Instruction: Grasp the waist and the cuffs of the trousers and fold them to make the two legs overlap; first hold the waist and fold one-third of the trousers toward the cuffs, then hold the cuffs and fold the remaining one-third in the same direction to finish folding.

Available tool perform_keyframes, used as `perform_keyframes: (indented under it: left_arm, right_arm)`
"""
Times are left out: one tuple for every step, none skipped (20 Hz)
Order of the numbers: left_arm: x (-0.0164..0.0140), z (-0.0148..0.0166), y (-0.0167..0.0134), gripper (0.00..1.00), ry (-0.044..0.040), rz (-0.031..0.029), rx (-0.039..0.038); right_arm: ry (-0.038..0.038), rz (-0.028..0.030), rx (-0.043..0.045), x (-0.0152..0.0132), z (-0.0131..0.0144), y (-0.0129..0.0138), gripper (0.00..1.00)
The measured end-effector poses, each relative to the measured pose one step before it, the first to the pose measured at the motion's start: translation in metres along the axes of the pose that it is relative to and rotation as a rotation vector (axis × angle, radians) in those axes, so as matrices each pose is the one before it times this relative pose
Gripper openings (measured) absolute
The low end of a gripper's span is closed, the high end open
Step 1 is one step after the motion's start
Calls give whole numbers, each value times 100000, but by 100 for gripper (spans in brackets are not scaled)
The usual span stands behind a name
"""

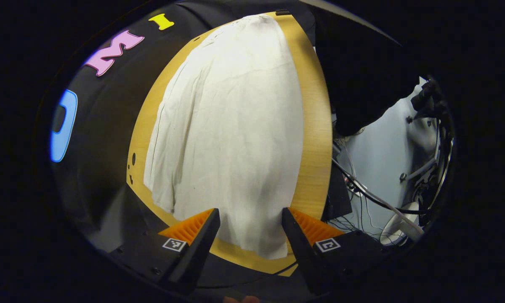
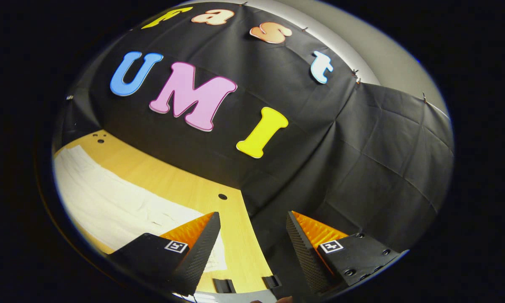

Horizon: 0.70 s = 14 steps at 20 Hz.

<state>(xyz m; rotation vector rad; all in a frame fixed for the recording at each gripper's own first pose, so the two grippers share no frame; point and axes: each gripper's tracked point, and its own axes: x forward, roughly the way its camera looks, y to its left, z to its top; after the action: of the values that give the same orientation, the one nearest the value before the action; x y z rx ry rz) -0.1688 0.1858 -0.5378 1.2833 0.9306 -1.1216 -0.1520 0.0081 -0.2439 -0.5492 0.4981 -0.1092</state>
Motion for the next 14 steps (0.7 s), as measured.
perform_keyframes:
  left_arm:
    - [303, -131, 822, 94, 1477, 410, 1326]
    - [468, 87, 570, 93, 1344, -139, 1630]
    - [418, 46, 346, 87, 1763, -438, 1586]
    - [519, -23, 148, 82, 2456, -1043, 1588]
    - [279, 69, 287, 65, 1859, -1298, 1494]
    - [303, -23, 238, 59, 1725, -1568, 338]
    - [366, 55, 123, 42, 1099, -946, -1006]
    - [160, -127, -15, 39, 890, -1470, -1758]
    - [4, 264, 490, 13, -338, 1164, -1708]
    - [165, -154, 273, 10, 6, -261, -2653]
    - [127, 67, 41, 7, 464, -562, -3259]
    - [48, 33, -1, 6, 643, -919, -2482]
    - [86, 78, 0, 6, 1051, -1021, -1204]
    - [-49, -39, -31, 6, 867, -835, -282]
  right_arm:
    - [1236, 2065, -5480, 345, -943, 117, 97]
    - [1184, 1942, -6283, 310, -1180, 216, 97]
    - [1707, 2695, -6314, 349, -1425, 637, 97]
    - [2121, 3299, -5823, 514, -1609, 1187, 97]
    - [2027, 4236, -5290, 505, -1568, 1178, 97]
    - [1912, 4420, -5345, 679, -1528, 1365, 97]
    - [1735, 4232, -6141, 575, -1413, 1263, 97]
    - [1703, 4079, -6818, 488, -1415, 1079, 97]
    - [1561, 4091, -6288, 589, -1097, 748, 98]
    - [1164, 4657, -5594, 552, -542, 1236, 98]
    - [527, 4001, -5188, 775, -684, 947, 97]
    - [630, 4242, -4812, 999, -858, 916, 98]
    - [470, 4135, -4699, 855, -794, 952, 98]
    - [-180, 3899, -4946, 812, -399, 895, 98]
